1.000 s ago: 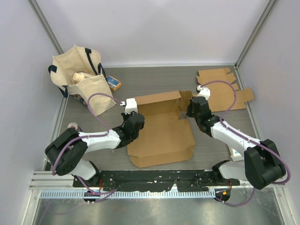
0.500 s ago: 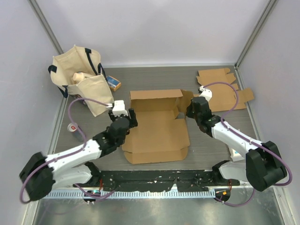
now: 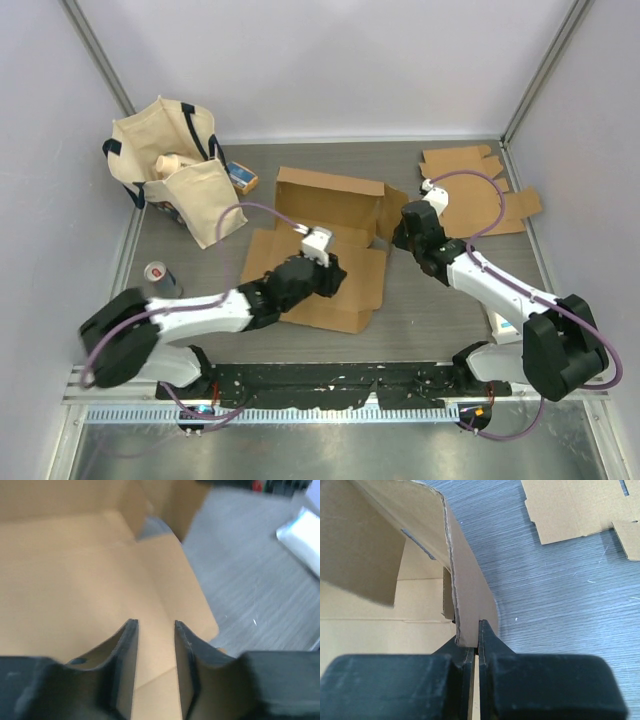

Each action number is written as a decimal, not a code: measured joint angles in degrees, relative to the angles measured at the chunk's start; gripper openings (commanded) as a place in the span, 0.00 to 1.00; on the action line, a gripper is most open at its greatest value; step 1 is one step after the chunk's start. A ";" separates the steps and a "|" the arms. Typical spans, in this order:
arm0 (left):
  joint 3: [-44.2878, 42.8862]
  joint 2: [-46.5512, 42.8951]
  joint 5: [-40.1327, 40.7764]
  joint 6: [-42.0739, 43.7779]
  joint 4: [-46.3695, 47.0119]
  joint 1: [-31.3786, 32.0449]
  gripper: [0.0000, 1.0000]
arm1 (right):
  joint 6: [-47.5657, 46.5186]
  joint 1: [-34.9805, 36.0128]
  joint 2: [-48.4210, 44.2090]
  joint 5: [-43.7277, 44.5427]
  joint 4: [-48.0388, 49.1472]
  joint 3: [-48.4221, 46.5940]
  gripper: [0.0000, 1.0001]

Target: Fold the paper box

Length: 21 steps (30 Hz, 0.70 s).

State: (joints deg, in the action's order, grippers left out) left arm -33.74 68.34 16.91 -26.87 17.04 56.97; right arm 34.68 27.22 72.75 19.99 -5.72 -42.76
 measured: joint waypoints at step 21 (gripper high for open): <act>-8.61 37.57 -4.92 -10.64 25.18 1.18 0.16 | 1.42 3.43 0.90 2.27 -6.49 -5.33 0.03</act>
State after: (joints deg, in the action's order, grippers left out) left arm -42.35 105.91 11.99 -37.52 42.22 58.15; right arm 36.10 30.65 73.65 22.26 -12.21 -48.10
